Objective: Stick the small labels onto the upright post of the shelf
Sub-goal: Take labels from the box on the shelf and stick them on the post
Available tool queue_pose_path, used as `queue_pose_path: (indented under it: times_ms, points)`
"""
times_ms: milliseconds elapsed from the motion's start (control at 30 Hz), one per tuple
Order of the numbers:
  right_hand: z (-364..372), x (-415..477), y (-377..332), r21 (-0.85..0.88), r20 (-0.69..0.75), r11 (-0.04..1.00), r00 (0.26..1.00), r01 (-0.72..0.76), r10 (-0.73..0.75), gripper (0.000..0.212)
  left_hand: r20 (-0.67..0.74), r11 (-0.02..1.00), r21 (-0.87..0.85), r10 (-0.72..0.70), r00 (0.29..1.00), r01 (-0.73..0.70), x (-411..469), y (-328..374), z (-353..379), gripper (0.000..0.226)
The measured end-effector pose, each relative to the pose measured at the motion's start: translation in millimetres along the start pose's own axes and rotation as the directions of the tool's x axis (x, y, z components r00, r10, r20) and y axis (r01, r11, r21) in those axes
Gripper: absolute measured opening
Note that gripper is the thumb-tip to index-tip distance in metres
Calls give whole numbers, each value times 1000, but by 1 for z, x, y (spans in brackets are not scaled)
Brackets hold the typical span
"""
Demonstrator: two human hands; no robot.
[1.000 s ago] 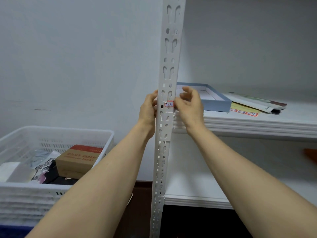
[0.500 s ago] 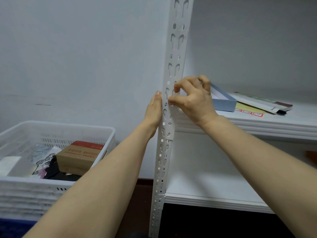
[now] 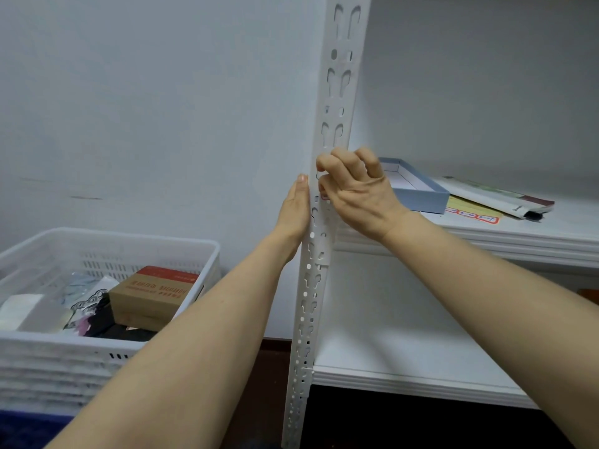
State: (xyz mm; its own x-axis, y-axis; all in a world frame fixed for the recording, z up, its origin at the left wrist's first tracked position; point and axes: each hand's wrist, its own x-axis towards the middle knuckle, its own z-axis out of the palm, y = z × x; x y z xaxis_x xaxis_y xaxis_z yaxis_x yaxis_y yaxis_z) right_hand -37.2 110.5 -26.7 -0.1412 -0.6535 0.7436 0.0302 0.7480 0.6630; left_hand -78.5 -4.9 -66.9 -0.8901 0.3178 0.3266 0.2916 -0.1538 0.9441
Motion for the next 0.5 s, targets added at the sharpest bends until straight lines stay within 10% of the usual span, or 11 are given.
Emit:
queue_pose_path:
  times_ms: [500]
  points:
    - [0,-7,-4,19,-3,998,998,-66,67,14,-12,1000,13,27,1000,-27,-2,2,1,49]
